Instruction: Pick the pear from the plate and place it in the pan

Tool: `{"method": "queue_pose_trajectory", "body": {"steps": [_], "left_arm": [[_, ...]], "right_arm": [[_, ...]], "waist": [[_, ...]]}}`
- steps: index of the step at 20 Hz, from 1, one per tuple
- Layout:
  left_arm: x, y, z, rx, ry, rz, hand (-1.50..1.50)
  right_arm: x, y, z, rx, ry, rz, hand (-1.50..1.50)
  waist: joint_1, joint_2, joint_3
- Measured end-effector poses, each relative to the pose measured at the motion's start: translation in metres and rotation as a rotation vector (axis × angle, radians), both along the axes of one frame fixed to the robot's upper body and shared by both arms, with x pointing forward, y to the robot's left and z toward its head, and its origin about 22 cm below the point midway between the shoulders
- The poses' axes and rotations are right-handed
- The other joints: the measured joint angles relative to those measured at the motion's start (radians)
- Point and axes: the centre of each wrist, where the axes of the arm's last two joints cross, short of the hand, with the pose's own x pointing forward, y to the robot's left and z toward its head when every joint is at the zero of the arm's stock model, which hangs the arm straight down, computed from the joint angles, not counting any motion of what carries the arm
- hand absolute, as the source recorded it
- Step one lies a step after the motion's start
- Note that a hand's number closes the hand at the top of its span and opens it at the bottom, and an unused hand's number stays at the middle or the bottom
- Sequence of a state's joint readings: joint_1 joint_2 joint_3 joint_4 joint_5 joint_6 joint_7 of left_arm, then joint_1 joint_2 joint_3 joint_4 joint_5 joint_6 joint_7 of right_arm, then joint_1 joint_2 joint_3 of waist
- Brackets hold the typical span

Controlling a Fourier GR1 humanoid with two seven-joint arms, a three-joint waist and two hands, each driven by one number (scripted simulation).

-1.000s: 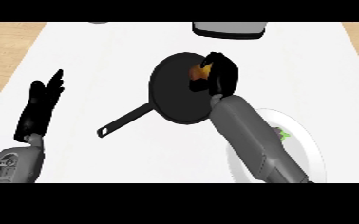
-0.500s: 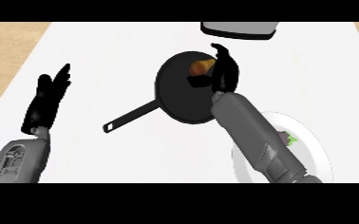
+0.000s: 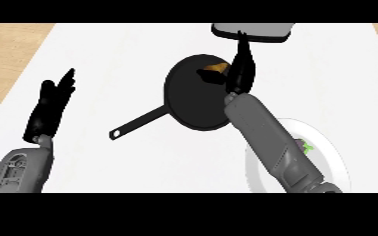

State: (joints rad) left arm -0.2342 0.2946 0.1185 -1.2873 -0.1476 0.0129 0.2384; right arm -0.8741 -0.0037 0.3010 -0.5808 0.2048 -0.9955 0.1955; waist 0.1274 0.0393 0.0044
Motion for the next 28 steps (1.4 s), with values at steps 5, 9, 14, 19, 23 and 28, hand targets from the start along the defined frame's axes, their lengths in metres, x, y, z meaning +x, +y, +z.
{"method": "queue_pose_trajectory", "body": {"steps": [5, 9, 14, 19, 23, 28], "left_arm": [[-0.004, 0.005, -0.002, 0.008, 0.009, 0.03, 0.0], [-0.015, 0.02, -0.008, 0.01, 0.02, 0.069, 0.0], [-0.024, 0.034, -0.011, 0.005, 0.04, 0.119, 0.0], [-0.036, 0.039, -0.017, 0.006, 0.043, 0.143, 0.0], [-0.036, 0.045, -0.012, 0.006, 0.043, 0.154, 0.0], [-0.036, 0.045, -0.012, 0.006, 0.045, 0.15, 0.0]], "right_arm": [[0.001, -0.003, 0.001, 0.058, -0.051, -0.058, -1.5], [-0.007, -0.013, -0.012, 0.1, -0.066, -0.11, -1.5], [-0.025, -0.029, -0.024, 0.141, -0.102, -0.149, -1.5], [-0.065, -0.06, -0.034, 0.169, -0.136, -0.152, -1.5], [-0.104, -0.094, -0.028, 0.177, -0.145, -0.135, -1.5], [-0.162, -0.135, -0.018, 0.166, -0.127, -0.113, -1.5]], "waist": [[-0.029, -0.013, -0.001], [-0.068, -0.025, -0.002], [-0.114, -0.038, -0.004], [-0.143, -0.047, -0.005], [-0.155, -0.049, -0.006], [-0.153, -0.047, -0.005]]}}
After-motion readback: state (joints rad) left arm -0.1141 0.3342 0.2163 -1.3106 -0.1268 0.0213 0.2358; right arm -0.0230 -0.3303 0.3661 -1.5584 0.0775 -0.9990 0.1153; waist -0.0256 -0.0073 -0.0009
